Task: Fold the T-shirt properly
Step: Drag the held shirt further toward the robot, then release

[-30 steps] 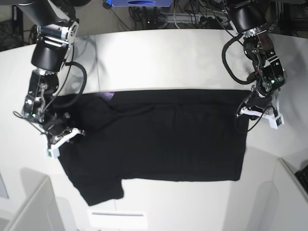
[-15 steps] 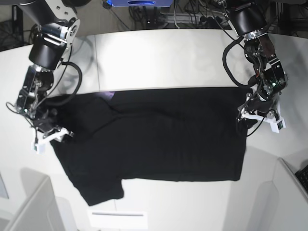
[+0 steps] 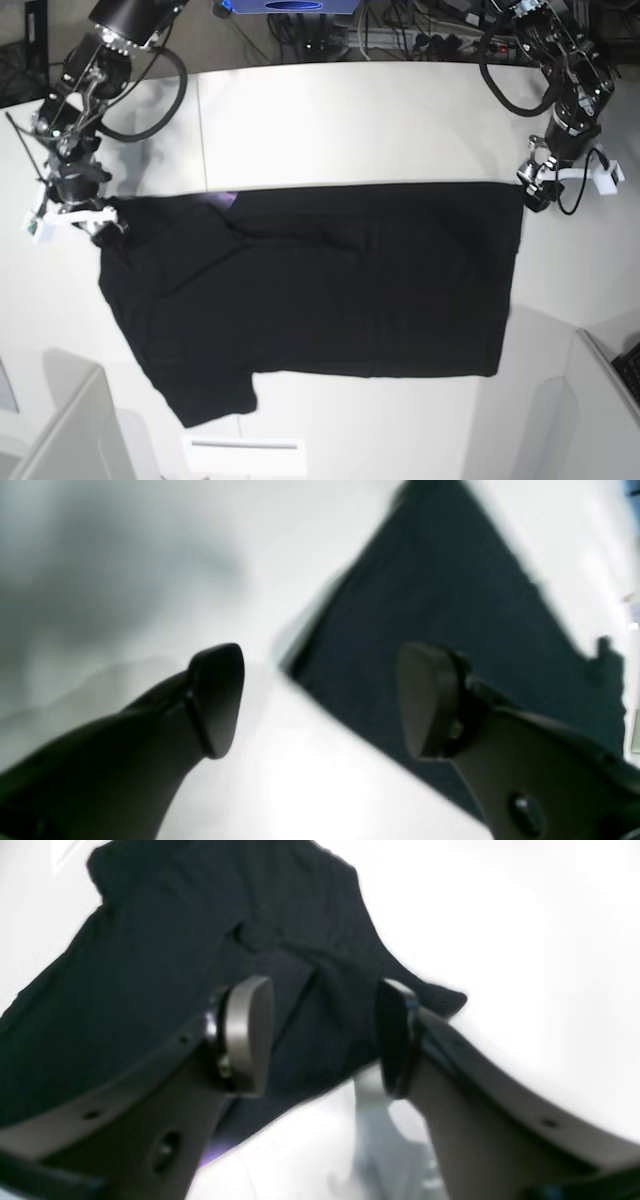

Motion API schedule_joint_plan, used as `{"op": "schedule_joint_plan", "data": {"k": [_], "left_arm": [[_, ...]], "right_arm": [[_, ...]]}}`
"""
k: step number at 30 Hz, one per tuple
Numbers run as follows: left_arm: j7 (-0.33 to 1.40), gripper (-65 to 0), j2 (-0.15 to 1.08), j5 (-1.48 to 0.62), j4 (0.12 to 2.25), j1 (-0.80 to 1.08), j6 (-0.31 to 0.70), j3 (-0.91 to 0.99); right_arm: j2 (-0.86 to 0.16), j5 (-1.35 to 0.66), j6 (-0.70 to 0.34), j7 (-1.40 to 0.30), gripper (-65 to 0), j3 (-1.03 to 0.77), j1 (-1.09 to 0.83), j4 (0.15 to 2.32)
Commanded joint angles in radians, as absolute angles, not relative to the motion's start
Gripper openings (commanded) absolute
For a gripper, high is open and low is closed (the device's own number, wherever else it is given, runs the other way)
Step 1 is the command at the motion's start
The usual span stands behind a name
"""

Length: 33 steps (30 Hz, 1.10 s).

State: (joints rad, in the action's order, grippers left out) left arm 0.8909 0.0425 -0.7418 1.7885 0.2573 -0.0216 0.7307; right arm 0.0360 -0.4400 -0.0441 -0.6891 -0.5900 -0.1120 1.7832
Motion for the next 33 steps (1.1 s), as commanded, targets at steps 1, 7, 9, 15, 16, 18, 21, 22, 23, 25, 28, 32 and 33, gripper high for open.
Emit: {"op": "schedule_joint_plan", "data": {"k": [1,7,9,15,16,18,21,22,23,25,28,32,33], "left_arm": [[0.878,-19.3,0.053,-0.762,1.781,0.252,-0.012,0.731],[0.877,-19.3,0.053,-0.76,1.721,0.229,-0.012,0.725],[0.877,-19.3,0.053,-0.76,1.707,0.214,-0.012,0.725],[0.877,-19.3,0.053,-0.76,1.604,0.17,-0.012,0.725],[0.877,-19.3,0.053,-0.76,1.584,0.16,-0.012,0.725],[0.877,-19.4,0.051,-0.76,1.554,0.156,-0.012,0.725],[0.877,-19.4,0.051,-0.759,1.52,0.131,-0.012,0.725],[0.877,-19.4,0.053,-0.759,1.509,0.124,-0.012,0.725],[0.877,-19.4,0.053,-0.759,1.498,0.119,-0.012,0.725],[0.877,-19.4,0.054,-0.759,1.48,0.104,-0.012,0.725],[0.877,-19.4,0.054,-0.759,1.457,0.096,-0.012,0.725],[0.877,-19.6,0.053,-0.759,1.429,0.096,-0.012,0.725],[0.877,-19.6,0.053,-0.759,1.422,0.094,-0.012,0.725]], "right_arm": [[0.042,-0.45,-0.05,-0.671,-30.2,-0.605,-0.111,1.796],[0.094,-0.45,-0.056,-0.671,-22.7,-0.723,-0.09,1.702],[0.088,-0.45,-0.056,-0.671,-22.4,-0.745,-0.071,1.641],[0.056,-0.45,-0.059,-0.668,-22.4,-0.791,-0.007,1.494],[0.051,-0.45,-0.059,-0.665,-22.4,-0.791,0.007,1.468],[0.036,-0.45,-0.059,-0.665,-22.4,-0.791,0.031,1.431],[0.018,-0.45,-0.059,-0.665,-22.4,-0.791,0.059,1.389],[0.018,-0.45,-0.062,-0.665,-22.5,-0.789,0.065,1.38],[0.018,-0.45,-0.077,-0.665,-22.7,-0.789,0.074,1.369],[0.018,-0.45,-0.116,-0.667,-23.1,-0.789,0.084,1.356],[0.019,-0.45,-0.125,-0.667,-23.1,-0.789,0.087,1.354],[0.019,-0.449,-0.125,-0.667,-23.1,-0.789,0.084,1.346],[0.018,-0.449,-0.125,-0.665,-23.1,-0.789,0.084,1.337]]}}
